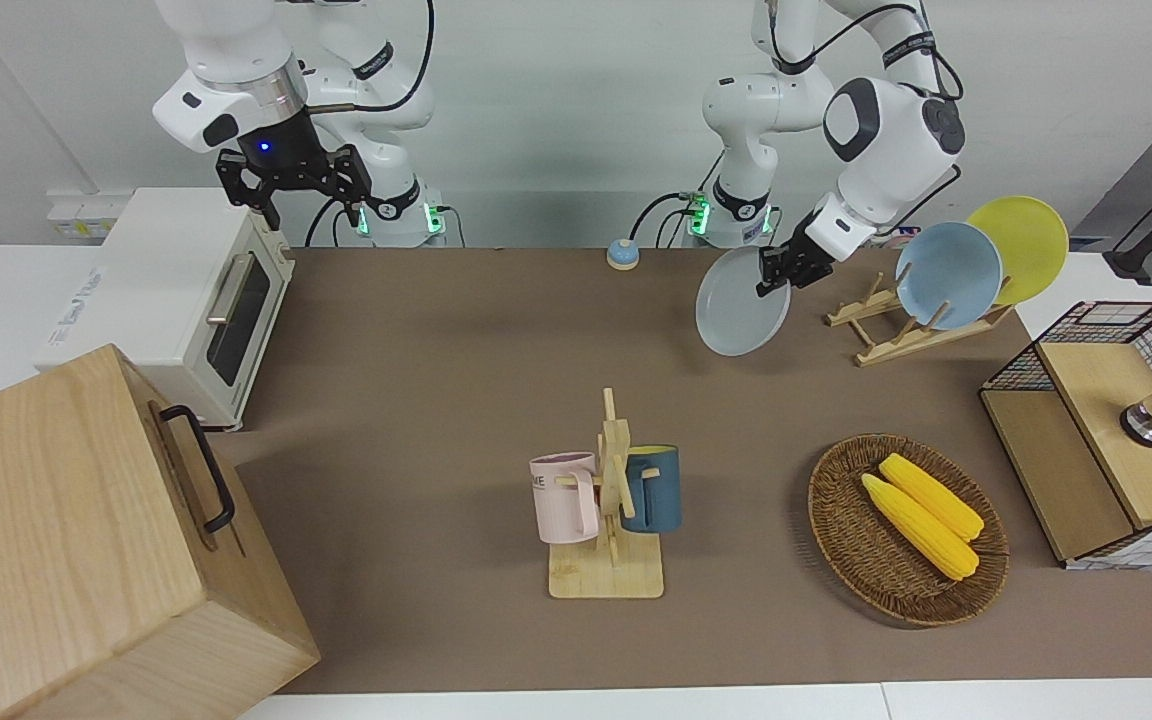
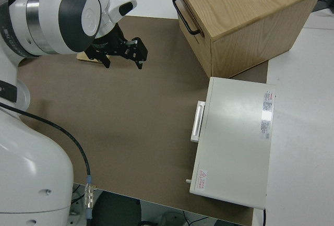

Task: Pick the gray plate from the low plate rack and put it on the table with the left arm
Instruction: 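Carry the plate away from the rack and lower it onto the table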

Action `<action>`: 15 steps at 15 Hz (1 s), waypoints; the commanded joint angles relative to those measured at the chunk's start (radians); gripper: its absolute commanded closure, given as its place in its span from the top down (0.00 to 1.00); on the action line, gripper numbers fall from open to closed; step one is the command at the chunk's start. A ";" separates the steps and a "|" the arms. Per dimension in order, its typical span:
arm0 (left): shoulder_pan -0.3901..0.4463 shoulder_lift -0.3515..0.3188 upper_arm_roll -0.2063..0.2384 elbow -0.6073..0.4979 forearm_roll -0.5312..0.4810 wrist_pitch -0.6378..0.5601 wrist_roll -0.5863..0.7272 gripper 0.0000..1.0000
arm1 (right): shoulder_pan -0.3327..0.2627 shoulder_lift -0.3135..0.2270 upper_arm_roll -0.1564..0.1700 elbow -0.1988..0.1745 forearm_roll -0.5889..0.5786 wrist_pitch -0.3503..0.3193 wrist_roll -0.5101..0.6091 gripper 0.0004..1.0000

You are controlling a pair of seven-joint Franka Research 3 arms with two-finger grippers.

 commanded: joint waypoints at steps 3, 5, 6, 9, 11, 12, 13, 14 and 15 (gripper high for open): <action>-0.009 0.039 0.001 -0.039 0.000 0.092 0.023 0.00 | -0.007 -0.002 0.005 0.006 0.007 -0.014 0.000 0.99; -0.006 0.053 0.001 -0.042 0.002 0.098 0.048 0.00 | -0.007 -0.002 0.005 0.006 0.007 -0.014 0.000 0.99; -0.006 0.053 0.001 -0.042 0.002 0.098 0.048 0.00 | -0.007 -0.002 0.007 0.006 0.007 -0.014 0.000 0.99; -0.008 0.053 0.001 -0.042 0.002 0.098 0.048 0.00 | -0.007 -0.002 0.007 0.006 0.007 -0.014 0.000 0.99; -0.008 0.053 0.001 -0.042 0.011 0.097 0.051 0.19 | -0.007 -0.002 0.007 0.006 0.007 -0.014 -0.001 0.99; -0.008 0.053 0.001 -0.041 0.023 0.095 0.051 0.33 | -0.007 -0.002 0.007 0.006 0.007 -0.014 0.000 0.99; -0.008 0.053 0.001 -0.041 0.031 0.095 0.049 0.52 | -0.007 -0.002 0.005 0.006 0.007 -0.014 0.000 0.99; -0.008 0.053 0.001 -0.041 0.033 0.094 0.049 0.56 | -0.007 -0.002 0.005 0.006 0.007 -0.014 0.000 0.99; -0.008 0.053 0.001 -0.041 0.037 0.094 0.049 0.65 | -0.007 -0.002 0.005 0.006 0.007 -0.014 0.000 0.99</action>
